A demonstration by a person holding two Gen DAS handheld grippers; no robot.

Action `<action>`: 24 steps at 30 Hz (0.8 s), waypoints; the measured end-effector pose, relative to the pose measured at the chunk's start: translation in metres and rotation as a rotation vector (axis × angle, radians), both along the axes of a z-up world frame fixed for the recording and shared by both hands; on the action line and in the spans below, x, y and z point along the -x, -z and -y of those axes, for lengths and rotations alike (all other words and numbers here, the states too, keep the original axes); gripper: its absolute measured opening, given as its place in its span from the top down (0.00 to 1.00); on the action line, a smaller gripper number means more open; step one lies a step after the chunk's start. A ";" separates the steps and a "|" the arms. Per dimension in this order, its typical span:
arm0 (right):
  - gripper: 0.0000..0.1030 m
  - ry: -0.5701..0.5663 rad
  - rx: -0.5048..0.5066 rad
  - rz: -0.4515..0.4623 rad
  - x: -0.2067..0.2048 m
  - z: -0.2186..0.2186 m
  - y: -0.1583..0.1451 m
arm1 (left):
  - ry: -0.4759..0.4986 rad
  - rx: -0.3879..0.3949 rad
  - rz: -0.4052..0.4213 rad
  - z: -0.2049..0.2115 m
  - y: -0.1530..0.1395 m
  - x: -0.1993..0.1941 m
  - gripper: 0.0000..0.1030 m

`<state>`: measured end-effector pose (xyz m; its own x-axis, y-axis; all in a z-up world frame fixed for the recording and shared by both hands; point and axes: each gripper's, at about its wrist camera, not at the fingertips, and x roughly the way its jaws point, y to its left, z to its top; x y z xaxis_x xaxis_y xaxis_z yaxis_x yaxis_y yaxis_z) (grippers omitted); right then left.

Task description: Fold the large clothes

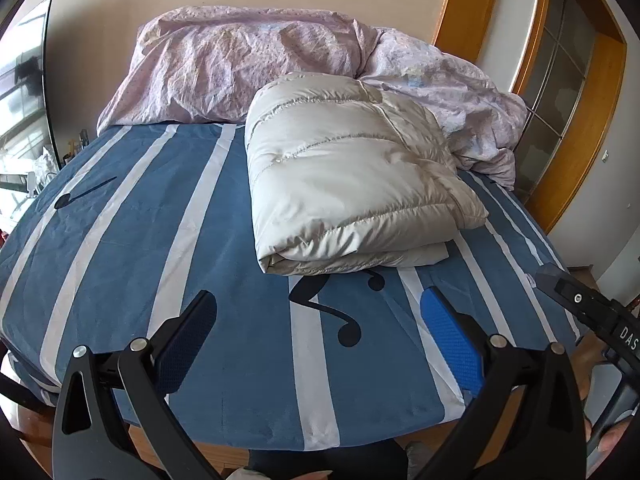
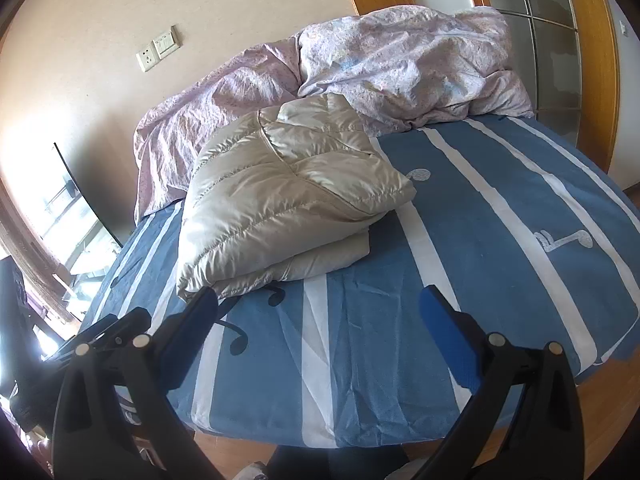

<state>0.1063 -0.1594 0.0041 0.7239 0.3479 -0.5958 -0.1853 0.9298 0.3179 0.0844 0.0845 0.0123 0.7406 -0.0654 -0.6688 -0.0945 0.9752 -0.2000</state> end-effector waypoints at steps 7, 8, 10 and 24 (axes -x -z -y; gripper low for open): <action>0.02 0.004 -0.001 -0.002 -0.001 0.002 0.000 | 0.016 0.023 -0.006 0.002 0.001 -0.002 0.01; 0.02 0.003 -0.001 -0.001 -0.001 0.003 0.000 | 0.017 0.024 -0.006 0.001 0.001 -0.002 0.01; 0.02 0.004 0.000 0.000 -0.001 0.003 0.000 | 0.017 0.024 -0.006 0.002 0.001 -0.002 0.01; 0.02 0.005 -0.002 -0.002 -0.003 0.004 0.000 | 0.024 0.020 0.000 0.005 0.000 -0.002 0.01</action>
<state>0.1090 -0.1638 0.0044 0.7242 0.3456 -0.5967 -0.1797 0.9300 0.3207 0.0859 0.0797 0.0119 0.7385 -0.0967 -0.6672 -0.0710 0.9730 -0.2196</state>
